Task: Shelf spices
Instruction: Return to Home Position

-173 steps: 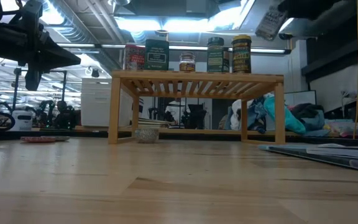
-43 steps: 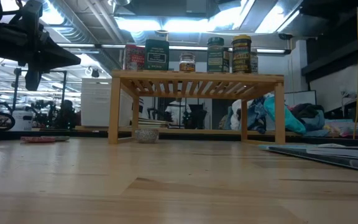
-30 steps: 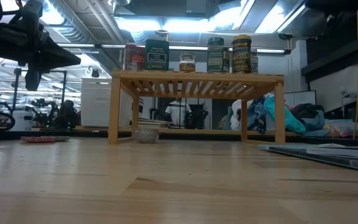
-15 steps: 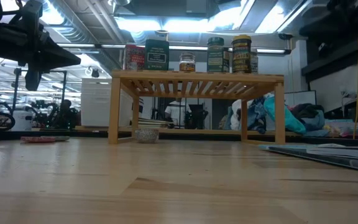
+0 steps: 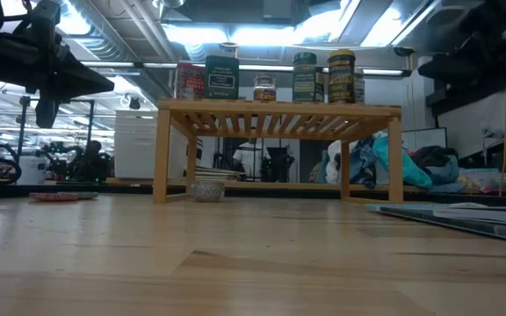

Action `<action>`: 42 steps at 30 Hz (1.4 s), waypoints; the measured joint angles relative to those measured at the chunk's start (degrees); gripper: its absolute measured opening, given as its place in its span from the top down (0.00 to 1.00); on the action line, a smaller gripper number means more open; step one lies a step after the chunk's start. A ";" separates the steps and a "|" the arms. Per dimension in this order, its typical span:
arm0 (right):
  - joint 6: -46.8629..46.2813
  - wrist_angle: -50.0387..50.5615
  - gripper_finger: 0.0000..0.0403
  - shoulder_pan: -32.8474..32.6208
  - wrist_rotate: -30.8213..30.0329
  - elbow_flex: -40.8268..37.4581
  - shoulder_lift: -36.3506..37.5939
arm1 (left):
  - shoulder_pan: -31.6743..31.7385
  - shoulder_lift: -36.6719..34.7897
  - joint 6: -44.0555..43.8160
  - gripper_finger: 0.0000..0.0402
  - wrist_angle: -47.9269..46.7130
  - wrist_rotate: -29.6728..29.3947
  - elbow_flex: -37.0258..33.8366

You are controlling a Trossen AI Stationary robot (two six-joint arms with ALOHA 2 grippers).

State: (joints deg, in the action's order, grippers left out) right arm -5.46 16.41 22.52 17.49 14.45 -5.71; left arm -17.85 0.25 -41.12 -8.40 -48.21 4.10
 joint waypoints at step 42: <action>5.50 -5.28 0.99 -6.05 -4.37 -9.53 5.59 | -0.02 0.07 0.00 1.00 0.00 0.00 0.00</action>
State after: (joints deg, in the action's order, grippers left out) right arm 0.04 11.14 16.47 13.12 4.93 -0.12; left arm -17.87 0.32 -41.12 -8.40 -48.21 4.10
